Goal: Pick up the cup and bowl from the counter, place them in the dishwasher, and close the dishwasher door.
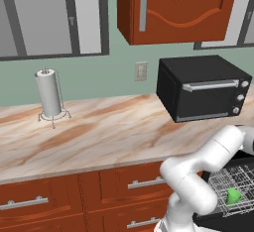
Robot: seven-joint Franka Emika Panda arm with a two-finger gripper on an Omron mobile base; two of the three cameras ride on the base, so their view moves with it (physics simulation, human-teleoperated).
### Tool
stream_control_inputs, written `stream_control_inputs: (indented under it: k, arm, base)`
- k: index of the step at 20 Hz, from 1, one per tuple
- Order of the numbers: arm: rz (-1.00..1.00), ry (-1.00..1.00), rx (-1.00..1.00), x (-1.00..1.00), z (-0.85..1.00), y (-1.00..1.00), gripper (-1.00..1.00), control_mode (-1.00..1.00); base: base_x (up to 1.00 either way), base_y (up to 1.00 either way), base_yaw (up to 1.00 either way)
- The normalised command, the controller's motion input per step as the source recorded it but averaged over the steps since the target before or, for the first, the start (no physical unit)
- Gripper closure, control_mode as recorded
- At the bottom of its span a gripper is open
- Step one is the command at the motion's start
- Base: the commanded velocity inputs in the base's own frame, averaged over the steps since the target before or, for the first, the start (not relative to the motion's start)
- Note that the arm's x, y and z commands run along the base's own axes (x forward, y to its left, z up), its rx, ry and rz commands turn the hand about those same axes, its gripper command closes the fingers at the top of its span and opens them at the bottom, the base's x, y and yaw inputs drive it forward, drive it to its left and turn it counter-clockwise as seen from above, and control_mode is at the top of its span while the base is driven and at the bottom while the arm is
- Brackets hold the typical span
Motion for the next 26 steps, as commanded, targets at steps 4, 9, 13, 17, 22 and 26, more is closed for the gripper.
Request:
stream_control_inputs:
  k: [4,9,13,17,22,26]
  arm:
    - [0.02,0.16,0.0,0.38,-0.82,0.0,1.0,-1.0]
    - [-0.06,0.04,-0.1,-0.03,-0.48,0.0,1.0,-1.0]
    - [-0.2,-0.04,-0.19,-0.02,-0.31,0.0,1.0,-1.0]
    - [-0.23,-0.04,-0.13,0.13,-0.36,0.01,1.0,-1.0]
    - [-0.17,0.0,-0.04,0.53,-0.25,0.0,1.0,-1.0]
    - [-0.07,0.0,-0.03,0.07,-0.68,0.0,1.0,-1.0]
  base:
    - [0.0,0.0,0.0]
    - [0.0,0.0,0.0]
    - [0.0,0.0,0.0]
    - [0.0,0.0,0.0]
    - [0.0,0.0,0.0]
    - [0.0,0.0,0.0]
